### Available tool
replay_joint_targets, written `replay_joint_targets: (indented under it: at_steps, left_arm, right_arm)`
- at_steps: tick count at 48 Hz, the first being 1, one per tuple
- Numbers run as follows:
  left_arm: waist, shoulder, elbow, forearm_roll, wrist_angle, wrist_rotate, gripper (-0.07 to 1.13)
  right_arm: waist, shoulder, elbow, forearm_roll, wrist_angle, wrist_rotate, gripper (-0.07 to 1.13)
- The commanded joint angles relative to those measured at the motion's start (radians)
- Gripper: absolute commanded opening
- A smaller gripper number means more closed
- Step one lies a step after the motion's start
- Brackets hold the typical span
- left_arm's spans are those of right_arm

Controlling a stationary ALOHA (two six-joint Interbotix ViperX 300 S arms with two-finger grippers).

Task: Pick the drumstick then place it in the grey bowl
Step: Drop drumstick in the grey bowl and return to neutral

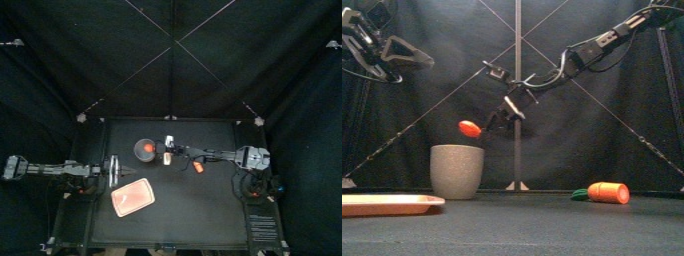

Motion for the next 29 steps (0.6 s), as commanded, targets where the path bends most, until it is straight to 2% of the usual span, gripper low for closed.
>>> replay_joint_targets:
  at_steps: [1,12,22,29]
  left_arm:
    - [0.005,0.005,-0.018,-0.002,-0.006,0.0,-0.02]
    - [0.005,0.005,-0.018,-0.008,-0.009,0.0,-0.02]
    - [0.006,0.005,-0.017,-0.017,-0.011,0.0,-0.02]
    - [0.006,0.005,-0.017,-0.018,-0.011,0.0,-0.02]
  right_arm:
    - [0.003,0.003,-0.078,-0.006,0.003,0.003,0.53]
    - [0.003,0.028,-0.114,0.0,0.052,0.012,0.83]
    - [0.011,-0.015,-0.063,0.032,0.025,0.017,0.85]
    - [0.034,-0.106,0.058,0.091,-0.11,0.015,0.85]
